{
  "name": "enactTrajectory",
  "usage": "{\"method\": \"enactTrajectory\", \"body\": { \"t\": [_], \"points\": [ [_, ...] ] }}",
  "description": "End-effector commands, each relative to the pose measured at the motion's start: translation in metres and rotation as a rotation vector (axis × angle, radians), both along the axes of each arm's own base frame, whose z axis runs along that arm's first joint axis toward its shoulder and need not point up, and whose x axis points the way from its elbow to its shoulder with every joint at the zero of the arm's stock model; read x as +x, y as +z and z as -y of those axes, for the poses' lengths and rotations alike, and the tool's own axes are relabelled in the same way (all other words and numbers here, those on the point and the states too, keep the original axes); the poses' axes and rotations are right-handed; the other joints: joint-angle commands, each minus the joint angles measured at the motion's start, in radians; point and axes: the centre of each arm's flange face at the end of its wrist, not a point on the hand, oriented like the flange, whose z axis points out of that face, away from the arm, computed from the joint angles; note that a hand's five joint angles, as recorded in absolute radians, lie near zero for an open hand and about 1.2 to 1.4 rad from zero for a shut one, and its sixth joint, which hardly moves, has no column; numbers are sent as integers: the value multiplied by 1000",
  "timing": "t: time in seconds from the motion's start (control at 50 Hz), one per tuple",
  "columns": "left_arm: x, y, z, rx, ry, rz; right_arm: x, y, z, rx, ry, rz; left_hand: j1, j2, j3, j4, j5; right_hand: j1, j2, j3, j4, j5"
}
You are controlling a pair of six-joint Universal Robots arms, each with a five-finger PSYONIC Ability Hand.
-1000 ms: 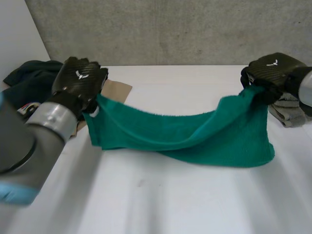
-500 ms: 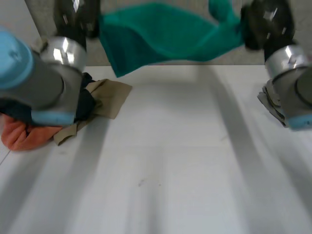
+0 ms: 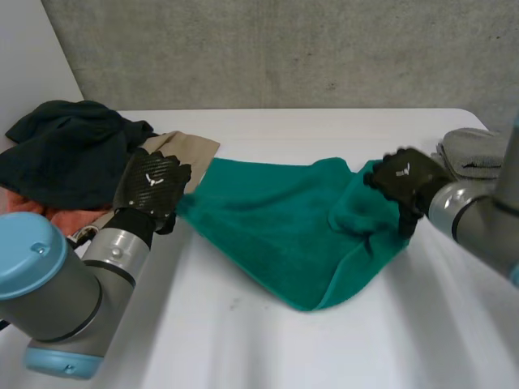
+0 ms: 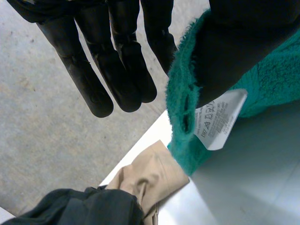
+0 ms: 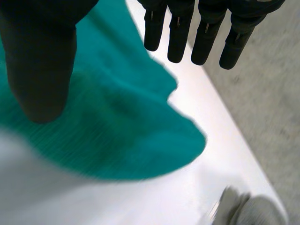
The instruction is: Fold the laundry.
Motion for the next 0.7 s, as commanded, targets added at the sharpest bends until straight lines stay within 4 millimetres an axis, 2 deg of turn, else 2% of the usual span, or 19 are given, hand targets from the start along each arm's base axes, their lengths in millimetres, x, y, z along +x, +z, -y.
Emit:
{"method": "enactTrajectory", "body": {
  "t": [0.02,0.08,0.14,0.16,0.24,0.38,0.42,0.44,0.46,0.48,0.5,0.54,0.62,0.64,0.7],
  "points": [
    [-1,10,-10,-20,-16,-10,20,19,14,18,168,6,244,197,201,192,241,13,2,15,32,56],
    [-1,10,-12,-21,-19,-11,33,9,14,31,238,-32,244,197,201,192,241,19,8,21,38,62],
    [-1,10,-12,-20,-19,-10,47,-7,13,25,299,-96,244,197,201,192,241,22,11,24,41,65],
    [-1,10,-13,-19,-19,-10,50,-17,15,29,321,-127,244,197,201,192,241,25,14,27,44,68],
    [-1,9,-13,-17,-19,-9,54,-43,23,25,361,-204,244,197,201,192,241,25,14,27,44,68],
    [-1,10,-13,-20,-19,-10,51,-68,39,-4,332,-321,244,197,201,192,241,57,46,59,76,100],
    [-1,11,-11,-24,-18,-12,51,-69,40,-5,329,-323,244,197,201,192,241,203,192,205,222,246],
    [-1,11,-11,-26,-18,-13,52,-69,40,-10,328,-322,244,197,201,192,241,573,562,576,592,616],
    [-1,12,-10,-28,-15,-12,52,-69,40,-9,326,-322,244,197,201,192,241,754,743,757,773,797],
    [0,13,-9,-29,-13,-13,52,-67,40,-11,325,-320,244,197,201,192,241,956,946,959,975,999],
    [0,13,-9,-30,-10,-14,52,-62,42,-31,313,-317,244,197,201,192,241,1027,1016,1030,1046,1070],
    [1,19,-7,-47,-8,-21,52,-51,45,-64,296,-297,244,197,201,192,241,1028,1017,1030,1047,1071],
    [4,43,-4,-114,9,-52,47,-2,48,-158,210,-180,244,197,201,192,241,1028,1017,1030,1047,1071],
    [5,49,-3,-130,13,-61,44,19,43,-179,181,-130,244,197,201,192,241,1028,1017,1030,1047,1071],
    [16,75,-1,-194,46,-90,32,51,33,-206,135,-69,244,197,201,192,241,1028,1017,1030,1047,1071]
  ]
}}
